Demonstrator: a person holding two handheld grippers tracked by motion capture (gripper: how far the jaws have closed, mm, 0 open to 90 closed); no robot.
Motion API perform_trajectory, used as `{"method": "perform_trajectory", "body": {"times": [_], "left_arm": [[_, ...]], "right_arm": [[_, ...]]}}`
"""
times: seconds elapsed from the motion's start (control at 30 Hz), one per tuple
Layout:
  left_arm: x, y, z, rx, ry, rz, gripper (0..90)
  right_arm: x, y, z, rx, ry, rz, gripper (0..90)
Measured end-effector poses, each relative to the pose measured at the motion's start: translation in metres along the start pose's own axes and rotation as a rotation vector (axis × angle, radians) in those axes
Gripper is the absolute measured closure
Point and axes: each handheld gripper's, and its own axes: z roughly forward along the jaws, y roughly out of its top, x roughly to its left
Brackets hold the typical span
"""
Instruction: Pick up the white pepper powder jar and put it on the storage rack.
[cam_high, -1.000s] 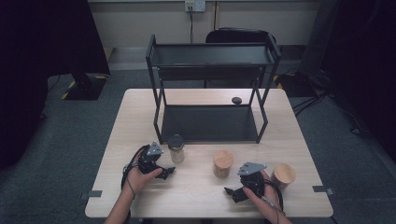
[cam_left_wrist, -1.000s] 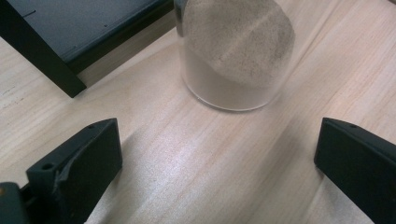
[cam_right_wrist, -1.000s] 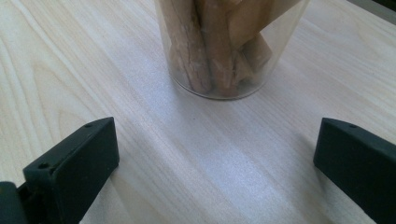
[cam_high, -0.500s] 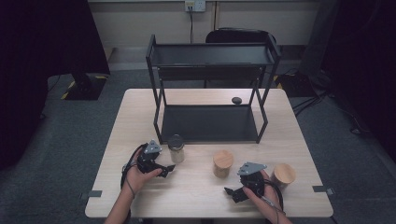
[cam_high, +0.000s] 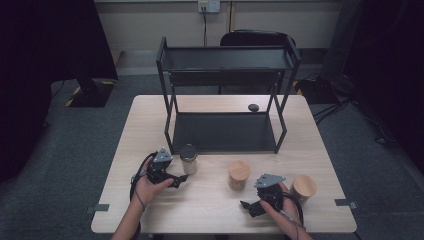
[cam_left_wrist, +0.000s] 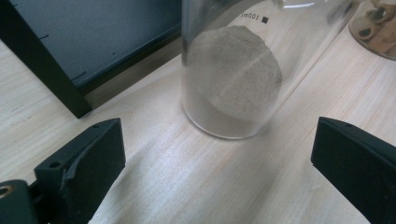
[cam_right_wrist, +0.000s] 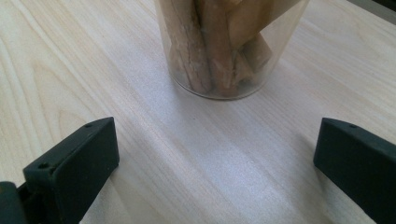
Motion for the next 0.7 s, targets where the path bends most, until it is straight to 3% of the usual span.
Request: {"method": "perform_trajectory", "body": {"times": [0.7], "left_arm": [[-0.0020, 0.0050, 0.0035, -0.006, -0.027, -0.005, 2.9]], "right_arm": [[0.0000, 0.0000, 0.0000, 0.000, 0.000, 0.000, 0.0]]}}
